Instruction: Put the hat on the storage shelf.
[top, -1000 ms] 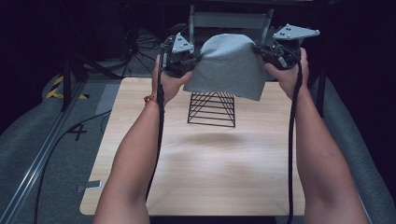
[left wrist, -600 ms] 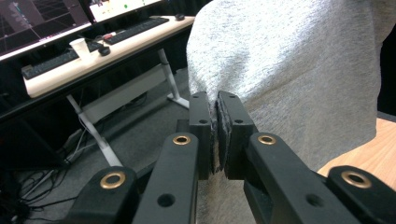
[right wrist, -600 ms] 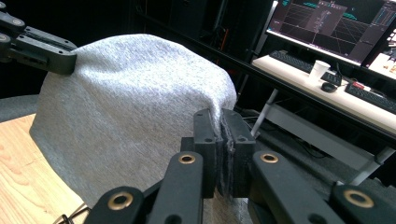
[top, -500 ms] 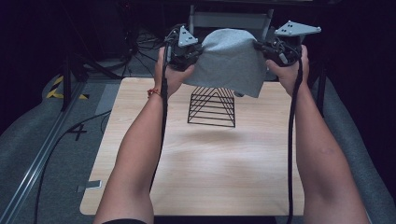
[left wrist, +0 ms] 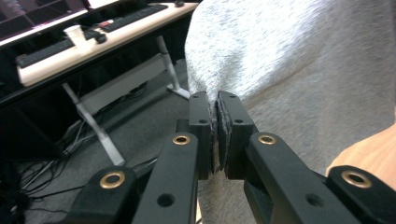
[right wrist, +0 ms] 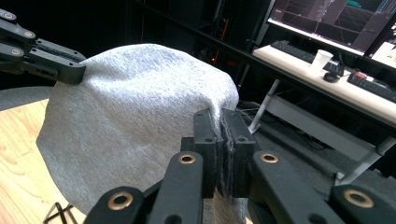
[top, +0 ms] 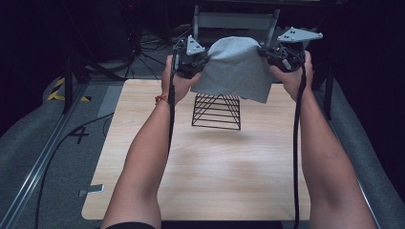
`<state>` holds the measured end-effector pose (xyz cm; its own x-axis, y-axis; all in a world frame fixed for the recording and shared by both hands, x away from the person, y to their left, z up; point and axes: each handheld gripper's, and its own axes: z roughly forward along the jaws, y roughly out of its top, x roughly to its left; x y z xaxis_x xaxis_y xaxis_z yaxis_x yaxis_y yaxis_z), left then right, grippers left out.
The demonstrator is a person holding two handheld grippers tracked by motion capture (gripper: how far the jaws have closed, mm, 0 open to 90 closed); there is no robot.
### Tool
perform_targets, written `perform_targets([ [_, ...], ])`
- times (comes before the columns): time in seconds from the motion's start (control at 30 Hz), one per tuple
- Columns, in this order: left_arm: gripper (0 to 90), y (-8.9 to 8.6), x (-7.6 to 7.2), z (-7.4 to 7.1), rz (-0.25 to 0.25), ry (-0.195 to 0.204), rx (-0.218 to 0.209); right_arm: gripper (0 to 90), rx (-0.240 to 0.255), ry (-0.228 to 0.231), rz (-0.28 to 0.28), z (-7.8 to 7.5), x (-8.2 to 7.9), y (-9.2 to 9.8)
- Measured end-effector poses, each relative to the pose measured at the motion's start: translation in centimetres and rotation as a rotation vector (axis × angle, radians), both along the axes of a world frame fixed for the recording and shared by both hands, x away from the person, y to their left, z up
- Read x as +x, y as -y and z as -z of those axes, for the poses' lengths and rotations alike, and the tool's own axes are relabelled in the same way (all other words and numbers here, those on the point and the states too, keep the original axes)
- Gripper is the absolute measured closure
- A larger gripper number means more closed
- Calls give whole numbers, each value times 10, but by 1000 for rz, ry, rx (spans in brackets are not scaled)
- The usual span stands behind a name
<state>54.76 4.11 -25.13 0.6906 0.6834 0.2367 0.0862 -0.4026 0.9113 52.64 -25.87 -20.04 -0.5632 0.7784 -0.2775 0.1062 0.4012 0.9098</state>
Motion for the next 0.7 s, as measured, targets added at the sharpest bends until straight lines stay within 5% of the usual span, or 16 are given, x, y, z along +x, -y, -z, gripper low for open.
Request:
perform_targets([
  [0.3, 845, -4, -2, 27, 25, -35, 14, 861, 7, -31, -31, 25, -3, 4],
  [0.47, 844, -17, -2, 43, 36, -62, -41, 861, 26, -50, -79, 40, -8, 2],
  [0.7, 845, -28, -3, 58, 29, -82, -47, 861, 8, -74, -131, 58, -13, -9],
])
